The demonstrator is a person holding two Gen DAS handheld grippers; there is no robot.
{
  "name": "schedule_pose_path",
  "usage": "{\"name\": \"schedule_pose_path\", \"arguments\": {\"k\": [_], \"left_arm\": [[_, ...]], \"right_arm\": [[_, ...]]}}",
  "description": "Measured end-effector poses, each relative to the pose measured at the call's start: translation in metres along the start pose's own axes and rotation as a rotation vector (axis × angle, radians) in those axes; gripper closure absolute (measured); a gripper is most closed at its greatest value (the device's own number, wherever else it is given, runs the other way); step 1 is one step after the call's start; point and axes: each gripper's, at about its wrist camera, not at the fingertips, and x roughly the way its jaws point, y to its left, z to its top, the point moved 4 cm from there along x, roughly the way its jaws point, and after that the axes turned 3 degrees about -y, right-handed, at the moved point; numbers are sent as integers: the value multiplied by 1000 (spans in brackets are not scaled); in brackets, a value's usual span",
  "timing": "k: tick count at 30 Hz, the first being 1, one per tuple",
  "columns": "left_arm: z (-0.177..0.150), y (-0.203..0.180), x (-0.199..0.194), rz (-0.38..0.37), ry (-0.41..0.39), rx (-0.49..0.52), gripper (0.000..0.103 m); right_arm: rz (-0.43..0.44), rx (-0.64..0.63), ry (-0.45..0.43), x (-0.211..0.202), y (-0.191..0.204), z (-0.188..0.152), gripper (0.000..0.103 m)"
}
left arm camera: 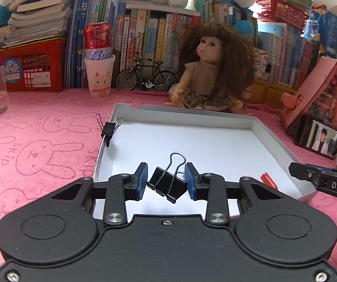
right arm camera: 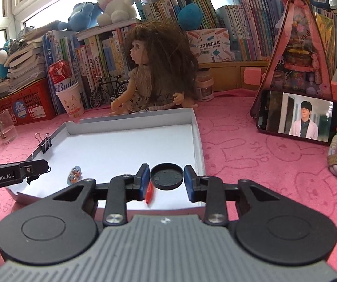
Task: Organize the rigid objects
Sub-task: 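Carry the binder clip with the left tool while the right tool carries the lid over the tray, then lower the binder clip with the left tool while the right tool lowers the lid into the tray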
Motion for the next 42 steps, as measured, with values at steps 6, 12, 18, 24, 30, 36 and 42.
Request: {"name": "schedule_pose_path", "arguments": {"k": [6, 12, 18, 24, 30, 36, 42], "left_arm": [[0, -1, 19, 22, 19, -2, 71], [-4, -3, 31, 29, 41, 3, 71], [-7, -5, 40, 39, 58, 8, 71], [-7, -6, 43, 42, 54, 17, 71], [-7, -7, 44, 43, 55, 20, 70], [-7, -7, 43, 43, 54, 20, 70], [-5, -9, 36, 33, 36, 22, 52]], "right_arm": [[-14, 6, 37, 21, -2, -1, 66], [-24, -8, 53, 31, 1, -3, 66], [-21, -13, 64, 36, 4, -1, 66], [-17, -25, 73, 40, 7, -2, 66], [-12, -33, 79, 42, 10, -1, 65], [6, -24, 82, 42, 10, -1, 64], [26, -5, 79, 40, 10, -1, 41]]}}
